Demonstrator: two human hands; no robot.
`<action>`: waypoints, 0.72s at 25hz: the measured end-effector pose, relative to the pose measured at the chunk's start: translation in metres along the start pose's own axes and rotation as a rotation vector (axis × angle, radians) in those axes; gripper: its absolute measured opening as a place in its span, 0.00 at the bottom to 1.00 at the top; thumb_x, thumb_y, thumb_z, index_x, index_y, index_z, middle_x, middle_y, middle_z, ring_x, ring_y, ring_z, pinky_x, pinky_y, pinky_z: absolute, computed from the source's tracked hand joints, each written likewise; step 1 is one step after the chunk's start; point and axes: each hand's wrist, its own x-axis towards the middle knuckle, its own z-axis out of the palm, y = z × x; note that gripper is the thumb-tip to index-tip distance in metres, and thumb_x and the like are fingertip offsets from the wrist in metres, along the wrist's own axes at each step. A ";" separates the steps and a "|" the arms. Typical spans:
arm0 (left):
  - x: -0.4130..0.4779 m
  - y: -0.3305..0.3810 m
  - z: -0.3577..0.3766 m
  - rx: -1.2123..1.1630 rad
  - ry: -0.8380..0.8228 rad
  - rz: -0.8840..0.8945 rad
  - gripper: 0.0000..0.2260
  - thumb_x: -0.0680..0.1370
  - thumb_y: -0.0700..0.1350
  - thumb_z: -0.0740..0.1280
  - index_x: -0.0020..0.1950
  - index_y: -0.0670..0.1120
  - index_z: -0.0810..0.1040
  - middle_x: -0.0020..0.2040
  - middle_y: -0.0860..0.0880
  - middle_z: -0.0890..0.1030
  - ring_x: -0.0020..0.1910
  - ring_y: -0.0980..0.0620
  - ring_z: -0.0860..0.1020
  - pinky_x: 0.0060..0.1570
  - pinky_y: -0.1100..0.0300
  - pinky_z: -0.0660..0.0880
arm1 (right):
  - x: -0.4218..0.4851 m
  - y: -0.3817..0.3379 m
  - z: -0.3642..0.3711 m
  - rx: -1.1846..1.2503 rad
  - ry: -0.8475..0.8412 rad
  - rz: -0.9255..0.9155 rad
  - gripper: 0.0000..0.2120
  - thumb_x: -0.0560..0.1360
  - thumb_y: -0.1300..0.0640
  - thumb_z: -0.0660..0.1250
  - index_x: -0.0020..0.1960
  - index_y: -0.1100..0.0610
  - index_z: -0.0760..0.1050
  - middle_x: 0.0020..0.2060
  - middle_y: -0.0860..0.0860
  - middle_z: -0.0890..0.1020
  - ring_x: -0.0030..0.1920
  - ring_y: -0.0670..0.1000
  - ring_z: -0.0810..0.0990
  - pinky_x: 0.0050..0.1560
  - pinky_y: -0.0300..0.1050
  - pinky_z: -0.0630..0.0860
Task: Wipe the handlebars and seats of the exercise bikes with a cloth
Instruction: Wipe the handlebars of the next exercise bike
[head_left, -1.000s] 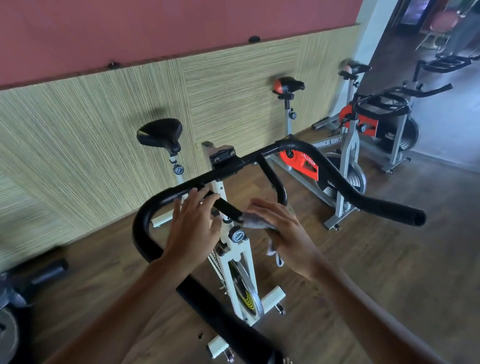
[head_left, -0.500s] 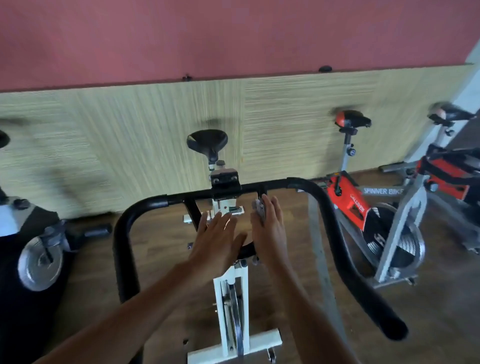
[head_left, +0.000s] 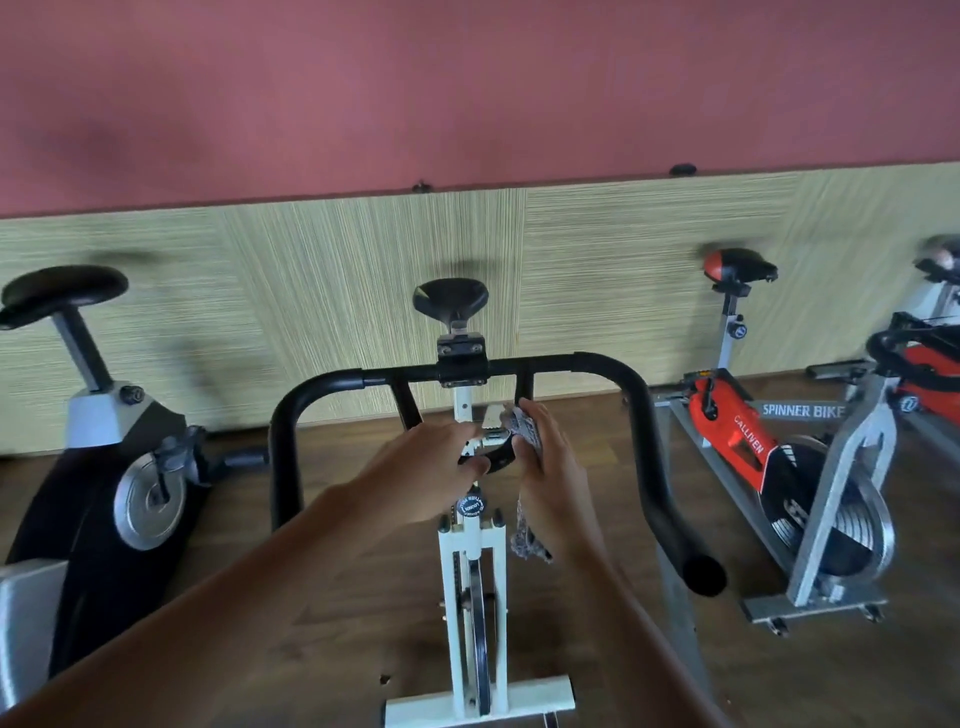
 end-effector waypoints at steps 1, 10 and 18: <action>-0.014 0.007 -0.002 0.006 0.038 -0.009 0.20 0.81 0.53 0.63 0.72 0.48 0.71 0.68 0.48 0.77 0.63 0.50 0.78 0.63 0.50 0.74 | -0.010 -0.006 -0.005 -0.011 -0.014 -0.014 0.21 0.84 0.58 0.57 0.77 0.52 0.64 0.73 0.49 0.70 0.73 0.50 0.68 0.74 0.50 0.65; -0.132 0.062 0.046 -0.299 0.276 -0.021 0.14 0.79 0.53 0.66 0.64 0.51 0.79 0.60 0.54 0.83 0.59 0.52 0.80 0.60 0.48 0.77 | -0.145 -0.019 -0.079 0.112 -0.096 -0.050 0.17 0.83 0.59 0.59 0.71 0.47 0.70 0.51 0.39 0.81 0.49 0.41 0.80 0.45 0.29 0.74; -0.160 0.138 0.093 -0.513 0.314 0.014 0.11 0.80 0.44 0.66 0.62 0.47 0.80 0.56 0.53 0.83 0.54 0.60 0.80 0.51 0.73 0.71 | -0.213 0.019 -0.149 0.202 0.007 -0.037 0.19 0.83 0.61 0.60 0.71 0.45 0.70 0.62 0.40 0.80 0.61 0.38 0.78 0.57 0.33 0.74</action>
